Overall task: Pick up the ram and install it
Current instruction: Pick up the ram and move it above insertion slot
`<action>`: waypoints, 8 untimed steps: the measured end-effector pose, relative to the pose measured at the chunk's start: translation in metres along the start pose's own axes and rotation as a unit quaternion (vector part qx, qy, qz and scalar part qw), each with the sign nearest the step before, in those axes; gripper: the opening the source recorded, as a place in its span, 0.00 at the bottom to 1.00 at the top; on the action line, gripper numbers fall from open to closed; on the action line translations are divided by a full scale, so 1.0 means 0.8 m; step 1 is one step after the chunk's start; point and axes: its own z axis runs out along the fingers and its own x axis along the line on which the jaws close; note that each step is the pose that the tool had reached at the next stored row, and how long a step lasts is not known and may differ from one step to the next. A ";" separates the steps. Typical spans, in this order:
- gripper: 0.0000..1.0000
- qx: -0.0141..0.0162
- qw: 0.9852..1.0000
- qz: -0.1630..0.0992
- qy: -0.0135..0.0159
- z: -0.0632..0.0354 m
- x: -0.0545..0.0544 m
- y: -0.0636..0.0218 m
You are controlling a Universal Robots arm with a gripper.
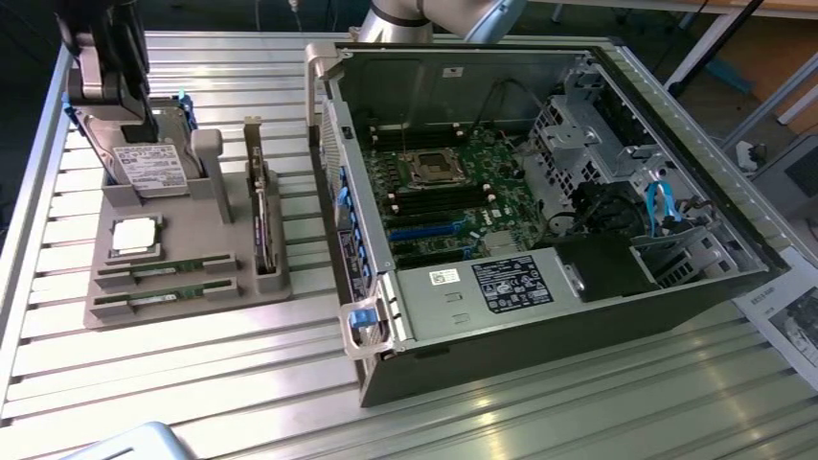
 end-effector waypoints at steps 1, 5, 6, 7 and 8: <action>0.10 0.000 1.000 0.000 0.000 0.000 0.003 0.000; 0.10 0.000 1.000 0.000 0.000 0.000 0.008 0.000; 0.10 0.000 1.000 0.000 0.000 0.000 0.008 0.000; 0.10 0.000 1.000 0.000 0.000 0.000 0.008 0.000; 0.10 0.000 1.000 0.000 0.000 0.000 0.008 0.000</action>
